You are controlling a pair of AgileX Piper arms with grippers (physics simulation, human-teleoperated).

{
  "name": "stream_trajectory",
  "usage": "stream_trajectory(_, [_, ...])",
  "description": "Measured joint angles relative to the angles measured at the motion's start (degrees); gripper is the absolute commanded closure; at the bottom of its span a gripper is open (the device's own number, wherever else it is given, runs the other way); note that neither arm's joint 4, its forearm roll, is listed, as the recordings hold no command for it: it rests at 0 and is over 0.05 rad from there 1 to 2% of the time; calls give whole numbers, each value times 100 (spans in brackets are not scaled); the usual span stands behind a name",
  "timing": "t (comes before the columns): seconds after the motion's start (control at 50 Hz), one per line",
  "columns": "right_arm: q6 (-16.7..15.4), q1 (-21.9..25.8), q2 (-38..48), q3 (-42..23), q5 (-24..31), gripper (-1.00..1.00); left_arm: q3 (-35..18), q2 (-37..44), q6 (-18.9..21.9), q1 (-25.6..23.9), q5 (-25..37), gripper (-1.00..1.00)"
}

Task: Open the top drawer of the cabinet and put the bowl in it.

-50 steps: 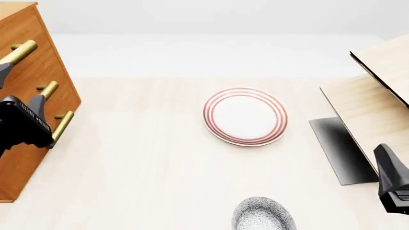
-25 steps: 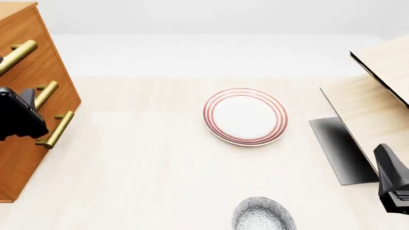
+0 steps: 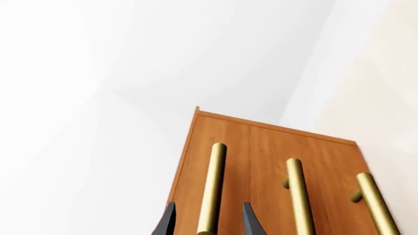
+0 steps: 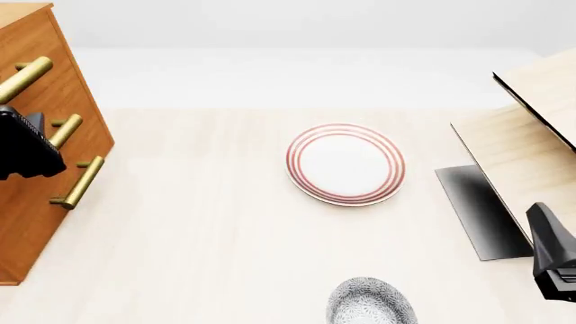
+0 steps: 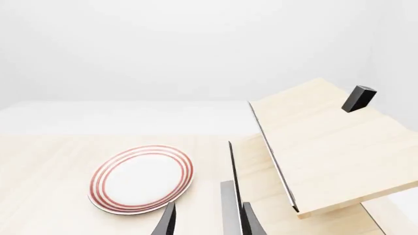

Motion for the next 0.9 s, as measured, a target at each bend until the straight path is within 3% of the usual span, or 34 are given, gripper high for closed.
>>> stream_trajectory(0.4, [2,0,0,0,0,-100,-122,471,1,156,-273,-100])
stream_trajectory(0.9, [2,0,0,0,0,-100,-68,506,-33,508,-372,-100])
